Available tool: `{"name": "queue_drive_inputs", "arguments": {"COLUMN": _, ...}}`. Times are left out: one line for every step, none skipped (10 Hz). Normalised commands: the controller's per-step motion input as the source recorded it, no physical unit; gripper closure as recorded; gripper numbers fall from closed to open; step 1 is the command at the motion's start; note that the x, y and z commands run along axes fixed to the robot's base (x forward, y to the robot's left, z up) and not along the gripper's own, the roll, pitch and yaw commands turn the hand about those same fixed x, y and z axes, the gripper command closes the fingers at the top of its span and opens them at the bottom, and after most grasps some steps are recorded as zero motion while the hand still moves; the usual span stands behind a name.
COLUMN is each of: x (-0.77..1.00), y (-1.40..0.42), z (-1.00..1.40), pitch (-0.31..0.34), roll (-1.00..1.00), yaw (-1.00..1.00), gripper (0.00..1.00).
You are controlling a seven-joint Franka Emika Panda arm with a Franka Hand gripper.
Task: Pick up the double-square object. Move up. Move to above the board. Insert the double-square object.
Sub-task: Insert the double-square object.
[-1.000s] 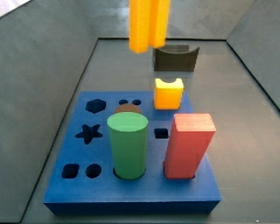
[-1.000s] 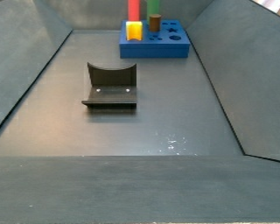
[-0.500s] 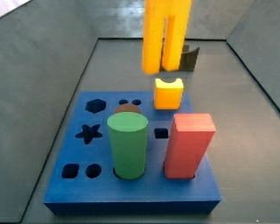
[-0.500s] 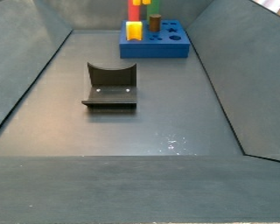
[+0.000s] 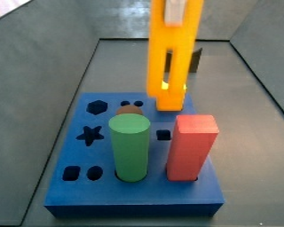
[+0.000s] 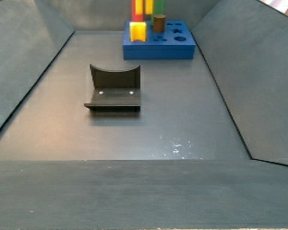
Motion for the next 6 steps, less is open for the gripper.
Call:
{"name": "queue_drive_inputs", "arguments": {"x": 0.43, "y": -0.52, "z": -0.77, "pitch": 0.0, "roll": 0.22, "yaw": -0.31, "gripper": 1.0}}
{"name": "queue_drive_inputs", "arguments": {"x": 0.22, "y": -0.7, "z": -0.65, "pitch": 0.001, "roll": 0.3, "yaw": -0.19, "gripper": 1.0}}
{"name": "queue_drive_inputs", "arguments": {"x": 0.0, "y": -0.57, "z": -0.39, "pitch": 0.029, "roll": 0.3, "yaw": -0.09, "gripper": 1.0}}
{"name": "queue_drive_inputs", "arguments": {"x": 0.0, "y": -0.23, "z": -0.17, "pitch": 0.0, "roll": 0.14, "yaw": -0.07, "gripper": 1.0}}
{"name": "queue_drive_inputs", "arguments": {"x": -0.07, "y": -0.01, "z": -0.16, "pitch": 0.0, "roll": 0.06, "yaw": -0.03, "gripper": 1.0}}
{"name": "queue_drive_inputs", "arguments": {"x": 0.0, "y": 0.0, "z": -0.2, "pitch": 0.0, "roll": 0.0, "yaw": -0.01, "gripper": 1.0}}
